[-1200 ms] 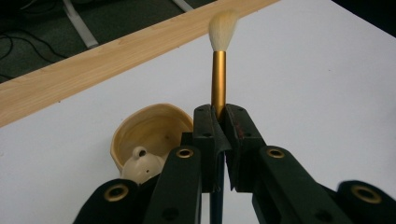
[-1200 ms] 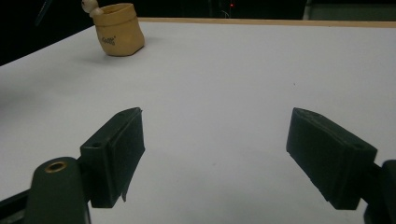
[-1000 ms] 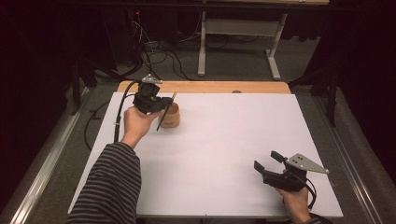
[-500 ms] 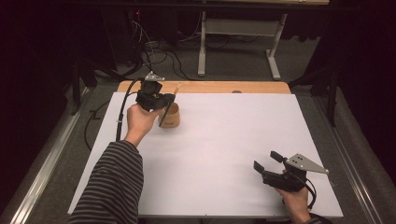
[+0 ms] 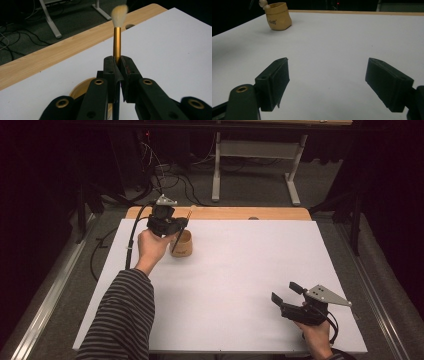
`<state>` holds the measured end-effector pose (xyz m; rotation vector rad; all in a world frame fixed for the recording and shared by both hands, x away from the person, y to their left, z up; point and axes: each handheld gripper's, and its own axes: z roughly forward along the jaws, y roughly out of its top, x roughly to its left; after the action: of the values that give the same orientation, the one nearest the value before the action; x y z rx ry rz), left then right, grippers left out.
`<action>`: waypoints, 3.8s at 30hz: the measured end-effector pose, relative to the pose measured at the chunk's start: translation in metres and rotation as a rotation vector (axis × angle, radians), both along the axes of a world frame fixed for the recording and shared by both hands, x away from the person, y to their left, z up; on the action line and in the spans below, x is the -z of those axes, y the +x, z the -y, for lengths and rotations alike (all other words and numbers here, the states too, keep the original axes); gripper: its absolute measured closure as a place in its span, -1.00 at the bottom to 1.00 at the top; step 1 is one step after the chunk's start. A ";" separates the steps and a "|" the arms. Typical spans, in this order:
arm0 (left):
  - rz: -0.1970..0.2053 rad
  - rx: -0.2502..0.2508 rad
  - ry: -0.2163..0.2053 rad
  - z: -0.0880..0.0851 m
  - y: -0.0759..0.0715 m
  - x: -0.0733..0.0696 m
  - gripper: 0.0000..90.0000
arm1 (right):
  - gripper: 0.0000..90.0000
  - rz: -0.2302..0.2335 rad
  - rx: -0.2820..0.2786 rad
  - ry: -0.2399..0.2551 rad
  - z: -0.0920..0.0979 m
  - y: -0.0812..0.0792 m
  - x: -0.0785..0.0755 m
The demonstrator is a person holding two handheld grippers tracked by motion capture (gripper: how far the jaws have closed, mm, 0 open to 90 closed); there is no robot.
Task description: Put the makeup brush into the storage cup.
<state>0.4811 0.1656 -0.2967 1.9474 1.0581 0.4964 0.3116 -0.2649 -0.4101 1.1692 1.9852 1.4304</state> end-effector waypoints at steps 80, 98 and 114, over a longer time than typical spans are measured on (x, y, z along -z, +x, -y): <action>0.154 -0.022 -0.044 0.013 0.028 0.022 0.86 | -0.54 0.009 -0.034 0.001 -0.002 -0.001 0.000; 0.144 -0.036 -0.030 0.006 0.027 0.029 0.86 | -0.54 0.014 -0.035 -0.004 -0.002 -0.001 0.000; 0.104 -0.020 0.011 0.009 0.028 0.036 0.85 | -0.54 0.010 -0.031 -0.003 -0.002 -0.001 0.000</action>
<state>0.5095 0.1568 -0.3322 1.9003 1.0115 0.6091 0.3105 -0.2627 -0.4100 1.1327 2.0060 1.4455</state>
